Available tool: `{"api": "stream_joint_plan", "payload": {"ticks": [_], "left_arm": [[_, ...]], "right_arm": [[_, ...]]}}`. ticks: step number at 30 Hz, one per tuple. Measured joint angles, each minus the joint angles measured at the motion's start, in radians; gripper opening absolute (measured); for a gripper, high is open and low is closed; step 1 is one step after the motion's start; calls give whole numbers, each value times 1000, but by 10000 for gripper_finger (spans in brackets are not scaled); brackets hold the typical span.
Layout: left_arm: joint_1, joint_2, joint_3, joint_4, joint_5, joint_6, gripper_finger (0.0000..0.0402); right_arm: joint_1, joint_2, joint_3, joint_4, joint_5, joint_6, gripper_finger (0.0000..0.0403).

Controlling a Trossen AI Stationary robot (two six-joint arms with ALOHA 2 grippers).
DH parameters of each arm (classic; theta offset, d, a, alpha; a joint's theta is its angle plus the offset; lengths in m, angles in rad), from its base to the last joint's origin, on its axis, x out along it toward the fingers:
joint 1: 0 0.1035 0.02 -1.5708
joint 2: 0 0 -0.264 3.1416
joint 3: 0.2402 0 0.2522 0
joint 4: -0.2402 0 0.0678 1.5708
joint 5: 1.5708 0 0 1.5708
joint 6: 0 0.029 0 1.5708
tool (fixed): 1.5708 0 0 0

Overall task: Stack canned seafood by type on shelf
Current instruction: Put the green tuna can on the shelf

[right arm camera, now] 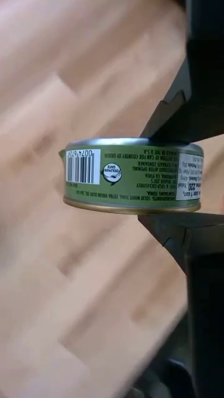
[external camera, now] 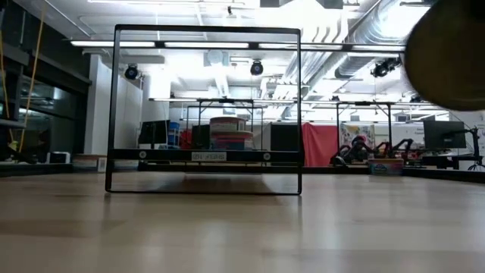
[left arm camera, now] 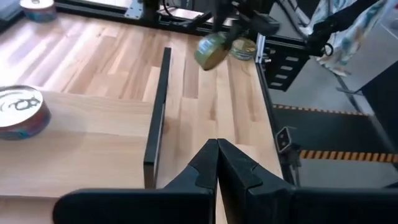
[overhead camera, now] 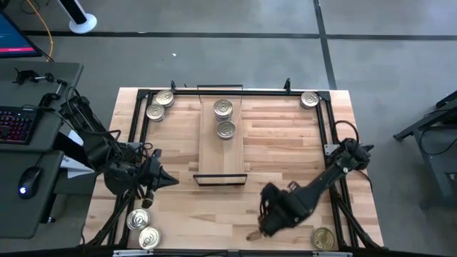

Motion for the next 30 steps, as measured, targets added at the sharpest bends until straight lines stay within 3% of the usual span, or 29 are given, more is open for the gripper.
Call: {"api": "stream_joint_plan", "payload": {"ticks": [6,11,15,21,26,30], "left_arm": [[8,0,0,9,1,1,0],[-3,0,-1,-3,7,-48,0],[-17,3,-1,-17,-14,-85,0],[6,9,-2,-17,-189,-87,0],[76,9,-2,95,-383,-73,0],[175,6,-2,191,-512,14,0]], "right_arm": [[-161,-68,-64,-90,3,-164,120],[-337,-295,-366,40,-31,-263,120],[-491,-532,-654,405,-63,-278,120],[-690,-747,-993,1151,-103,-373,120],[-805,-698,-1190,1634,-235,-361,120],[-828,-593,-1243,1829,-342,-357,120]]}}
